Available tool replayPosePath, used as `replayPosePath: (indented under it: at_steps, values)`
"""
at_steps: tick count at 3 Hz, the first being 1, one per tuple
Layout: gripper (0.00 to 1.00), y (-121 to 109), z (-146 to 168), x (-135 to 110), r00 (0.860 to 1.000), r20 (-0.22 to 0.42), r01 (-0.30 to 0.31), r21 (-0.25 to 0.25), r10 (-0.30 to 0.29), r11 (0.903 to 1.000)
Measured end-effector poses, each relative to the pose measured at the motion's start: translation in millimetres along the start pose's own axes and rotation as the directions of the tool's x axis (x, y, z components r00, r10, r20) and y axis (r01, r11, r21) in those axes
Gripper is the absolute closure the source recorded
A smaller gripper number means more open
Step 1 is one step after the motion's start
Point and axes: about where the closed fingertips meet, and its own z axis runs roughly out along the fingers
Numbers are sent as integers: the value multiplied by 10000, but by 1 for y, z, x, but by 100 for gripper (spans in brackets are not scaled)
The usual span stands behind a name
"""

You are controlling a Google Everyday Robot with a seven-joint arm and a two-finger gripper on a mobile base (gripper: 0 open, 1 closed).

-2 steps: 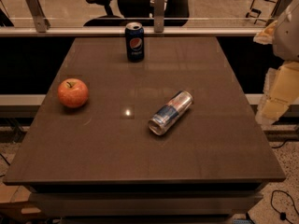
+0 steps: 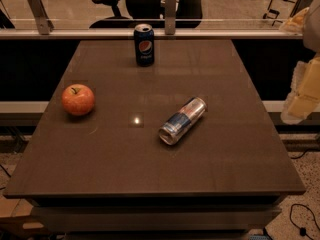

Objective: Pick redbull can

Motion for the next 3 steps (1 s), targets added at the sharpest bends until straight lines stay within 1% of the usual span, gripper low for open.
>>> replayPosePath:
  at_steps: [1,2,3]
  values:
    - [0,-9,-14,-3,9958,453,769,503,-792,9958]
    - [0,-9,-16,-12,9722,496,2255,670,-2289,9719]
    - [0,-10,-11,-20,9285,329,3681,499,-3699,9284]
